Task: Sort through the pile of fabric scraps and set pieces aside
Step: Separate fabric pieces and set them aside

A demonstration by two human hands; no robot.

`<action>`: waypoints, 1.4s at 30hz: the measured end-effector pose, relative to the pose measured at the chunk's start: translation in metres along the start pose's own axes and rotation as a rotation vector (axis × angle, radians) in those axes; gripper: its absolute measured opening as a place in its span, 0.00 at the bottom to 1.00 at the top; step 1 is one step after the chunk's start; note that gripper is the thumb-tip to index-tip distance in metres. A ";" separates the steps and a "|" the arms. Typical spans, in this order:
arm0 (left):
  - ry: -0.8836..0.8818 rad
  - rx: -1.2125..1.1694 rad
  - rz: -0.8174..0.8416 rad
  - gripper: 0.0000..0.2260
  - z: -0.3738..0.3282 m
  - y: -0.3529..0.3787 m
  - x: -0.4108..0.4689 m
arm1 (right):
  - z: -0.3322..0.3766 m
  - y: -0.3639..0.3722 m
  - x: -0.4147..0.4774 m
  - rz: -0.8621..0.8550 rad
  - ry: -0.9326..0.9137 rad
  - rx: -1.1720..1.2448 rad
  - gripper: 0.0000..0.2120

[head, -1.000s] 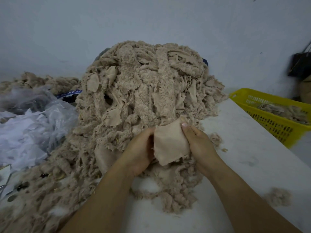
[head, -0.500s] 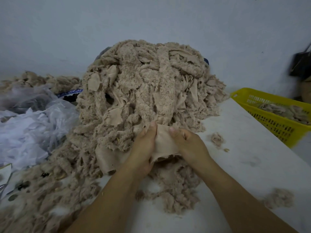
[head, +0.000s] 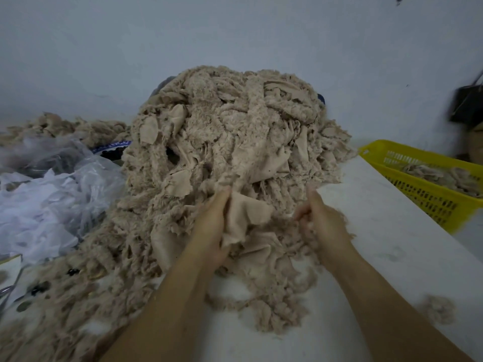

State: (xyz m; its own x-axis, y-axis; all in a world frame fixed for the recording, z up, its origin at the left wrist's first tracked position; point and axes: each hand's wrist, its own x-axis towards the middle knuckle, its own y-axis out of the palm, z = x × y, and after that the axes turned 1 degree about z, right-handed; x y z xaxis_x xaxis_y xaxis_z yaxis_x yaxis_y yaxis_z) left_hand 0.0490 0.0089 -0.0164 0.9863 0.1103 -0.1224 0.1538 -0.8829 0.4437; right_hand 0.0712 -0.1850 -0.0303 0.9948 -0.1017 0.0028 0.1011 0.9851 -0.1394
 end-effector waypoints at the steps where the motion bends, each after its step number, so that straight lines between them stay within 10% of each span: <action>1: -0.018 0.082 0.032 0.09 0.004 0.006 -0.003 | 0.000 0.006 -0.003 0.063 0.015 -0.013 0.32; 6: 0.022 0.380 0.157 0.19 0.013 0.010 -0.011 | -0.002 0.019 -0.012 0.406 0.017 0.179 0.31; 9: 0.004 0.496 0.309 0.08 0.012 0.015 -0.021 | 0.000 0.023 -0.015 0.361 0.017 0.152 0.16; 12: 0.009 0.564 0.308 0.21 0.013 0.018 -0.020 | 0.002 0.022 -0.013 0.223 -0.044 0.113 0.09; 31: -0.126 -0.145 0.037 0.16 0.003 0.006 0.000 | -0.006 0.029 -0.027 0.617 -0.149 -0.304 0.26; 42: 0.202 0.794 0.265 0.22 0.023 0.018 -0.014 | -0.010 0.034 -0.010 0.325 -0.106 -0.105 0.09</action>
State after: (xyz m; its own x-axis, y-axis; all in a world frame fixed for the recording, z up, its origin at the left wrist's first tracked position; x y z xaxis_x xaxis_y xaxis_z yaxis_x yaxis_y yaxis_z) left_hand 0.0366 -0.0189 -0.0269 0.9870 -0.1319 0.0916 -0.0953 -0.9403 -0.3266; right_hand 0.0649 -0.1514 -0.0447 0.9709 0.2353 0.0438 -0.2173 0.9433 -0.2509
